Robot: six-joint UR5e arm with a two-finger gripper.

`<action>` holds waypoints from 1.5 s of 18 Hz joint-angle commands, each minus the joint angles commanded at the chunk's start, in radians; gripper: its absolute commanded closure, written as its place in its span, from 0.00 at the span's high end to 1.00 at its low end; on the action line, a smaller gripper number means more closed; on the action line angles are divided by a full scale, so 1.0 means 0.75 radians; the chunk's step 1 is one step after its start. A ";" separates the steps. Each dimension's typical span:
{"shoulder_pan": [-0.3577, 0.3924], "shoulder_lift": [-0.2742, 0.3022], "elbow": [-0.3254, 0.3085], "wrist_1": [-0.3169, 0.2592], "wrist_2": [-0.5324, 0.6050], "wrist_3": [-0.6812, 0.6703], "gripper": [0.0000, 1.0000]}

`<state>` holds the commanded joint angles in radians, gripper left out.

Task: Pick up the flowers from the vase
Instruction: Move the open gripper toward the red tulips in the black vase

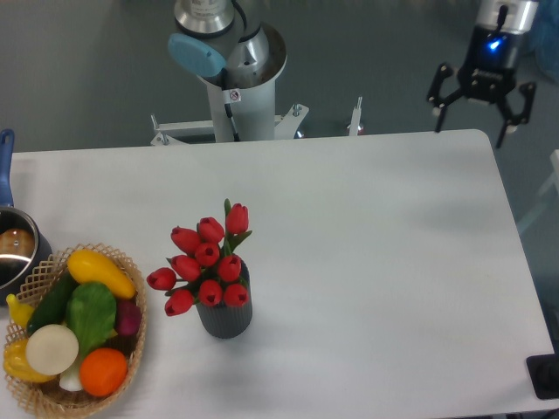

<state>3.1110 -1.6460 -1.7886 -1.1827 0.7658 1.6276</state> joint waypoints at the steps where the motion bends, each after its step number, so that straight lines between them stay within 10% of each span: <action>1: -0.020 -0.002 -0.004 -0.002 -0.021 0.000 1.00; 13: -0.174 -0.047 -0.059 0.004 -0.295 -0.047 1.00; 27: -0.340 -0.110 -0.076 0.004 -0.270 -0.031 1.00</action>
<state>2.8564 -1.7288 -1.8453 -1.1796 0.5630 1.6045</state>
